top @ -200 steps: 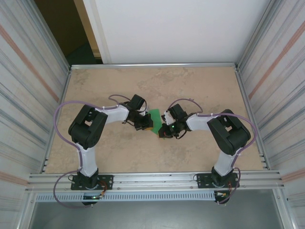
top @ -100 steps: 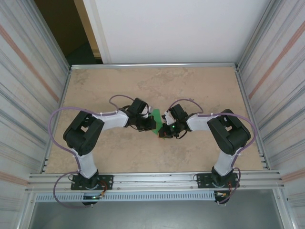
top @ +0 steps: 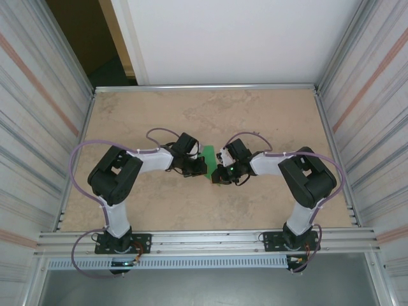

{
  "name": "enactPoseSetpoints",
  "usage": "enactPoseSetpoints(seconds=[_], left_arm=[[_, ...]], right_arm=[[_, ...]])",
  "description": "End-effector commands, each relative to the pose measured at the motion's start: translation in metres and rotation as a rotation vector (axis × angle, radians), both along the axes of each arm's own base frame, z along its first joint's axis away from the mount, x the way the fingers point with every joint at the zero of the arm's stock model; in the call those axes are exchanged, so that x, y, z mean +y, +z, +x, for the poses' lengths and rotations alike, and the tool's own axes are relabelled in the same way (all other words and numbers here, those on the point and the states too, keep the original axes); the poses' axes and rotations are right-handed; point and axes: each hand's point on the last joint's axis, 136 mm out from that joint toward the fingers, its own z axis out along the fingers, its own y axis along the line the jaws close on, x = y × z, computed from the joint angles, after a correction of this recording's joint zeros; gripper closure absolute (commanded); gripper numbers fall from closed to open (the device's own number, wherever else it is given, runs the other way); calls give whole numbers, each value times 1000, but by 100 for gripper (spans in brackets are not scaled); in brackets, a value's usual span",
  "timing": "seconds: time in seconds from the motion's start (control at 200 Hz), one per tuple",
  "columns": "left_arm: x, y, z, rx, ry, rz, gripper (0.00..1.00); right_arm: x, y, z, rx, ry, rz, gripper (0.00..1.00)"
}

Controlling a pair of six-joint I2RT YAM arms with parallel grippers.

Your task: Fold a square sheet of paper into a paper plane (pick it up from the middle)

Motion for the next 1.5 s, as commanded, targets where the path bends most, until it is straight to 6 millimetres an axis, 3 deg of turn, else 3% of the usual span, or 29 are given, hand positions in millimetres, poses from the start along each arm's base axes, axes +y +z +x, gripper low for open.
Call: enactPoseSetpoints(seconds=[0.0, 0.491, 0.641, 0.807, 1.218, 1.358, 1.493], left_arm=[[16, -22, -5, 32, 5, 101, 92], [18, -23, -4, 33, 4, 108, 92], [16, -16, -1, 28, 7, 85, 92], [13, 5, 12, 30, 48, -58, 89], [70, -22, 41, 38, 122, 33, 88], [81, -15, 49, 25, 136, 47, 88], [82, 15, 60, -42, 161, 28, 88]], right_arm=[[5, 24, 7, -44, -23, 35, 88], [-2, -11, 10, 14, -31, -72, 92], [-10, -29, 1, 66, -28, -122, 93], [-26, -52, -17, 134, -27, -183, 94], [-40, -62, -26, 172, -44, -235, 95], [-37, -58, -22, 163, -51, -218, 95], [-33, -52, -19, 152, -58, -196, 95]])
